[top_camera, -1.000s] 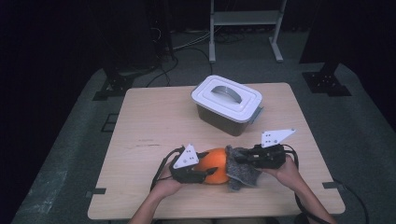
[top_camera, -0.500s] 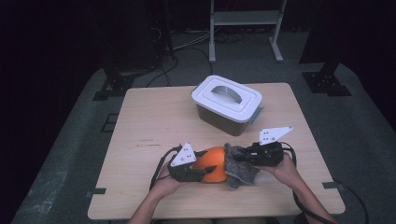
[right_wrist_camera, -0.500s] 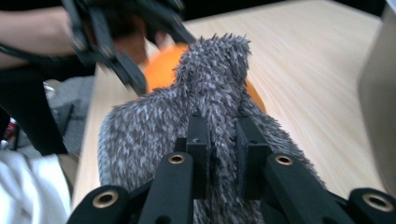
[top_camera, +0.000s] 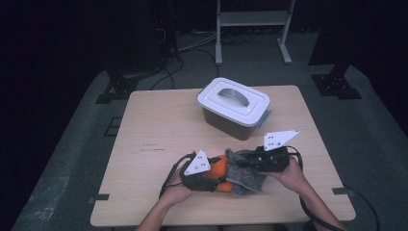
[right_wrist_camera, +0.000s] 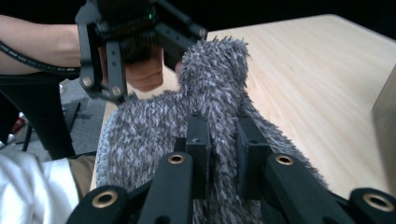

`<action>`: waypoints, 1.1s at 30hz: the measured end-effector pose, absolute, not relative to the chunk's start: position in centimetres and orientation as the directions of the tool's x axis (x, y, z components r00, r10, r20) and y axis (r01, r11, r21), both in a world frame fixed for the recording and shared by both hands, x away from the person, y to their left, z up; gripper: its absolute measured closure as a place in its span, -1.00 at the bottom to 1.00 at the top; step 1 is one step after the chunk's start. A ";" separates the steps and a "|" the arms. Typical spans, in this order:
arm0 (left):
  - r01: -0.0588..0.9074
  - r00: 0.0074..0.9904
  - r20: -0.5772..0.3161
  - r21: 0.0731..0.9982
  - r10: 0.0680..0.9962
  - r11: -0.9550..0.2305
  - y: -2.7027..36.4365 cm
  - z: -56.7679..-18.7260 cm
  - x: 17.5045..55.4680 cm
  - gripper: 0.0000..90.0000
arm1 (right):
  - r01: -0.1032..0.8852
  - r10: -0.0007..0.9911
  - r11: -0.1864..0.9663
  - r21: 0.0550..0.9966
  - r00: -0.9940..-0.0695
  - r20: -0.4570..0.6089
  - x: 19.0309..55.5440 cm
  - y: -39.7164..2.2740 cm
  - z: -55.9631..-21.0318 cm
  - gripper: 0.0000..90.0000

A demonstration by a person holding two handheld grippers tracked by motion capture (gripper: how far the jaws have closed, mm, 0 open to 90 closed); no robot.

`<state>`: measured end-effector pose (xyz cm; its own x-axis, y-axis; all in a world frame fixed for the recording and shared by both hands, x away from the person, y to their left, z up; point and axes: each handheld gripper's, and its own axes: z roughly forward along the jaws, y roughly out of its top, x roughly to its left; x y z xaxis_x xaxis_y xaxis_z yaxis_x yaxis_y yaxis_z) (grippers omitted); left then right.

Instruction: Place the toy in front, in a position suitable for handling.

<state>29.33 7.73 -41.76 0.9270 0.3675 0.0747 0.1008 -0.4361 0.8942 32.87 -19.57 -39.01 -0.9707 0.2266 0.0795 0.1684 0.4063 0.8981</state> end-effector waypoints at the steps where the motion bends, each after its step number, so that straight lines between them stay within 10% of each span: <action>1: 0.099 0.929 0.073 0.894 0.362 -0.437 7.7 -41.8 29.4 -0.26 | 0.179 0.226 0.405 0.897 -0.970 0.092 32.9 -19.8 -39.4 0.73; 10: 0.150 0.931 0.006 0.905 0.364 -0.398 9.0 -42.6 30.6 -0.65 | 0.216 0.265 0.421 0.881 -0.958 0.108 32.9 -22.0 -40.6 0.72; 22: 0.125 0.920 0.050 0.903 0.389 -0.411 8.8 -42.7 30.2 -0.23 | 0.158 0.234 0.436 0.886 -0.971 0.058 32.4 -20.0 -38.5 0.73; 29: 0.166 0.915 0.015 0.896 0.402 -0.411 8.7 -43.3 31.0 -0.77 | 0.203 0.257 0.422 0.884 -0.962 0.098 32.8 -21.2 -40.1 0.74; 33: 0.186 0.927 -0.027 0.899 0.374 -0.396 8.5 -44.0 31.3 -0.68 | 0.214 0.261 0.412 0.886 -0.959 0.110 32.8 -21.7 -40.4 0.74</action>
<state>31.25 8.48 -43.97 0.9272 0.3735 -0.0270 0.1858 -0.3964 0.8991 32.83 -21.72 -40.45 -0.9591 0.2605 0.1103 0.2138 0.4122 0.8857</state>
